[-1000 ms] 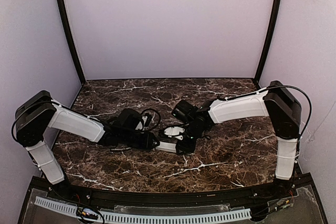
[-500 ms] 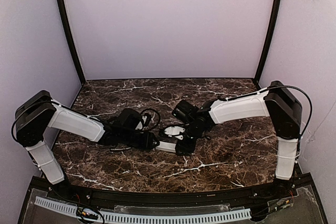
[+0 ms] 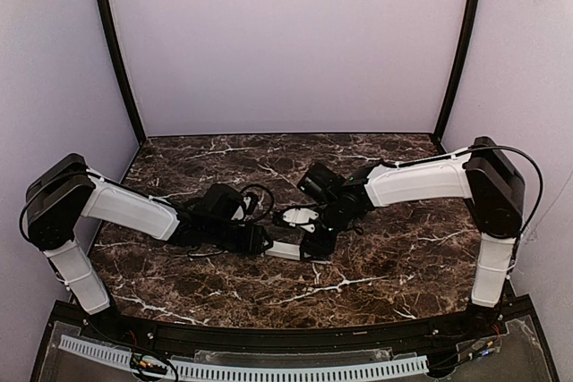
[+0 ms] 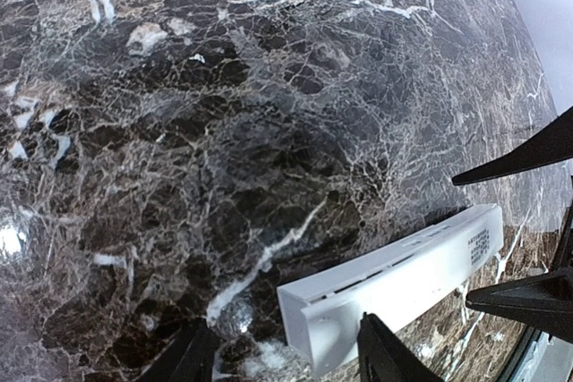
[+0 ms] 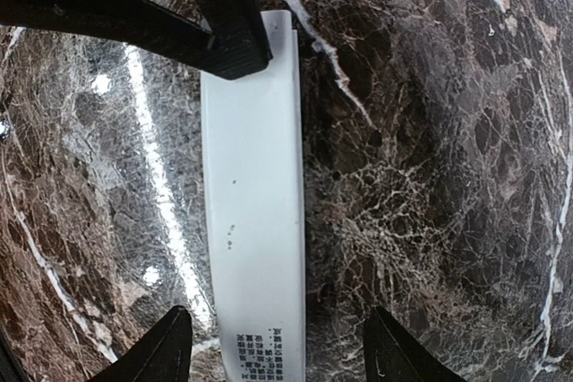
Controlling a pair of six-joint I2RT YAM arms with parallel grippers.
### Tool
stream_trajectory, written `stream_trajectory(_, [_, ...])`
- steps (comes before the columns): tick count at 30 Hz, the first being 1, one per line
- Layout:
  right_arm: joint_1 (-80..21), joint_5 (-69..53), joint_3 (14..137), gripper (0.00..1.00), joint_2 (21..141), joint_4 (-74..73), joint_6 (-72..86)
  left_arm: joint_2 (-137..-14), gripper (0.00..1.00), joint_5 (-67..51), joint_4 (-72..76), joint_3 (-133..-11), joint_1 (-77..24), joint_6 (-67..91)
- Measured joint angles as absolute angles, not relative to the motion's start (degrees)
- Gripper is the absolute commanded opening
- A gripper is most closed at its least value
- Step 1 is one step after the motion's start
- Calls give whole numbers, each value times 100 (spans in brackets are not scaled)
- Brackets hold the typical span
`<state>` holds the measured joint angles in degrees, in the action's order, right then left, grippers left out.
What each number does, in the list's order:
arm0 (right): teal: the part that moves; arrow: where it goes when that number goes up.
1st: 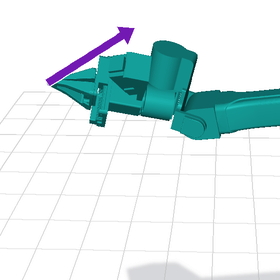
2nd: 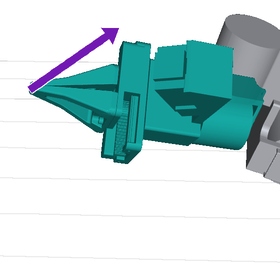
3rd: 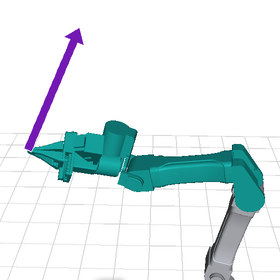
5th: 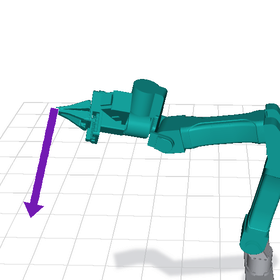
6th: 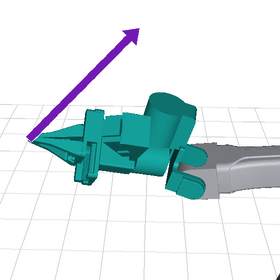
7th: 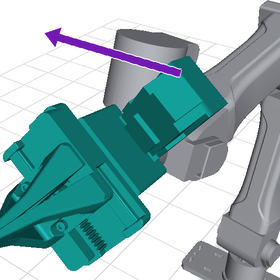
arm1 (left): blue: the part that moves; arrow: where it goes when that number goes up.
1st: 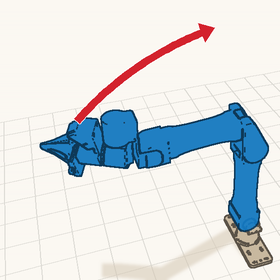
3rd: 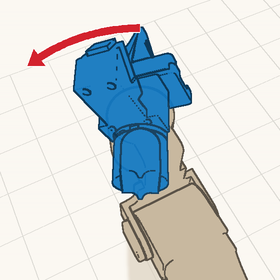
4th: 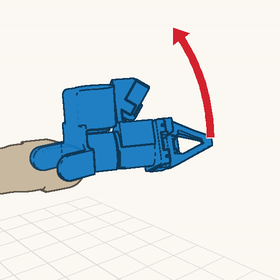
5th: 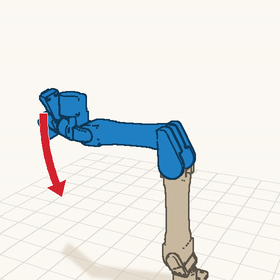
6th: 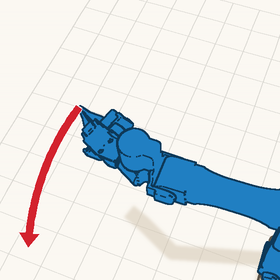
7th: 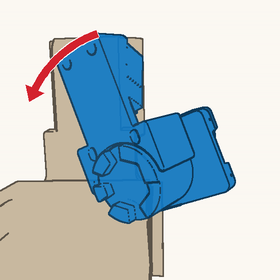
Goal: Load the batteries into the remote control
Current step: Adjust the battery cover of the remote control without the battery cover.
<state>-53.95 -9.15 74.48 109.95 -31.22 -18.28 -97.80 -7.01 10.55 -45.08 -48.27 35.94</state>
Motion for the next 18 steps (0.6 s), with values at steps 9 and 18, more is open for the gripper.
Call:
stream_trajectory(9, [-5378,-928,7367,61,10916,-3111,-1806,-9782,57,-755,1055,-4508,-4827,3535])
stream_trajectory(18, [-5378,-1020,7459,61,10973,-3114,-1782,-9782,61,-757,1050,-4508,-4827,3514])
